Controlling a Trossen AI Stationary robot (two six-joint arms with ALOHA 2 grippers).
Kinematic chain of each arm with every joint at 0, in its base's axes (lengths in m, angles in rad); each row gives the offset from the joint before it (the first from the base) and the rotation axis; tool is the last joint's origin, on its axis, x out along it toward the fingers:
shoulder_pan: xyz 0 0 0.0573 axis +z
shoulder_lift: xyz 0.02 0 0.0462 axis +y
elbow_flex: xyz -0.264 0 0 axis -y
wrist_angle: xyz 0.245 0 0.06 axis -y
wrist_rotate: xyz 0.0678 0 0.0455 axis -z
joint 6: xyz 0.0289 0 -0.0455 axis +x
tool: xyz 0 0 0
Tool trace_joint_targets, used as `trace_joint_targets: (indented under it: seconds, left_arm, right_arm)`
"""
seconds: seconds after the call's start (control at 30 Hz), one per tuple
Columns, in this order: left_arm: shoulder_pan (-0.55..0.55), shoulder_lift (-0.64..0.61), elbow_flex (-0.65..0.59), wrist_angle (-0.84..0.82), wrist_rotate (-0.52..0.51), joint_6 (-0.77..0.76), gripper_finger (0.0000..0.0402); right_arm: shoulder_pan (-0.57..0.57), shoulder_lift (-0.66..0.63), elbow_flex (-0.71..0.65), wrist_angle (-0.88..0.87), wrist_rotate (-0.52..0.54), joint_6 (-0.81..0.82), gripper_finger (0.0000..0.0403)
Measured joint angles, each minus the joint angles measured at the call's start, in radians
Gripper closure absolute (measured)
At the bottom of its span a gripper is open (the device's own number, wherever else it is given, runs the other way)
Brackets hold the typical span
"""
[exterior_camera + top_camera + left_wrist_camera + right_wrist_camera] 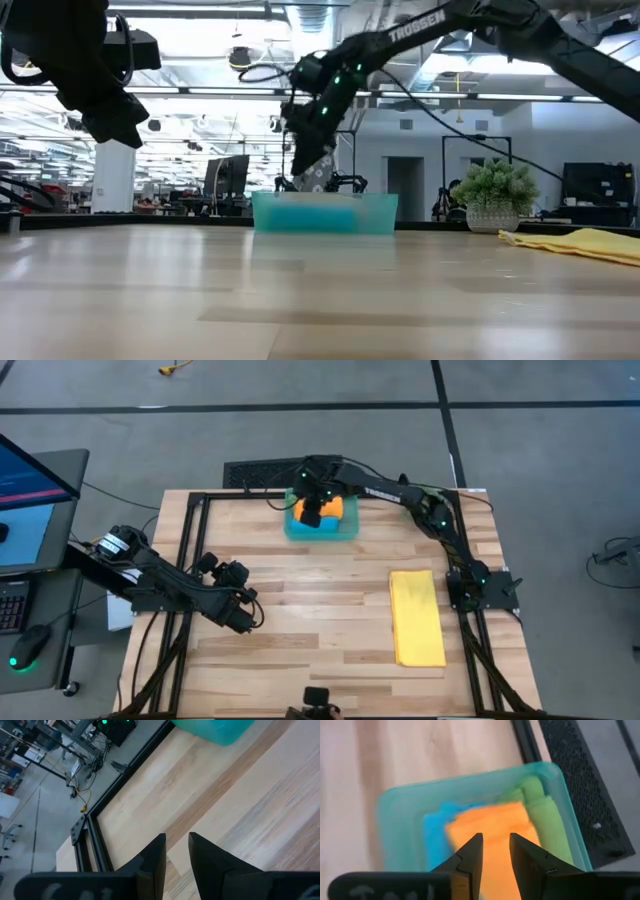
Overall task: Roll microfiber towels into tight, uniform cylinder then place into a basket
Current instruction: Roll the yellow towel
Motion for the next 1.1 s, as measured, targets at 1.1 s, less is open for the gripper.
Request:
trace_joint_targets:
  seconds: [1.1]
  left_arm:
    - [0.024, 0.000, 0.000, 0.079, -0.091, 0.037, 0.0325]
  right_arm:
    - [0.180, -0.710, -0.918, -0.017, -0.179, 0.242, 0.0346]
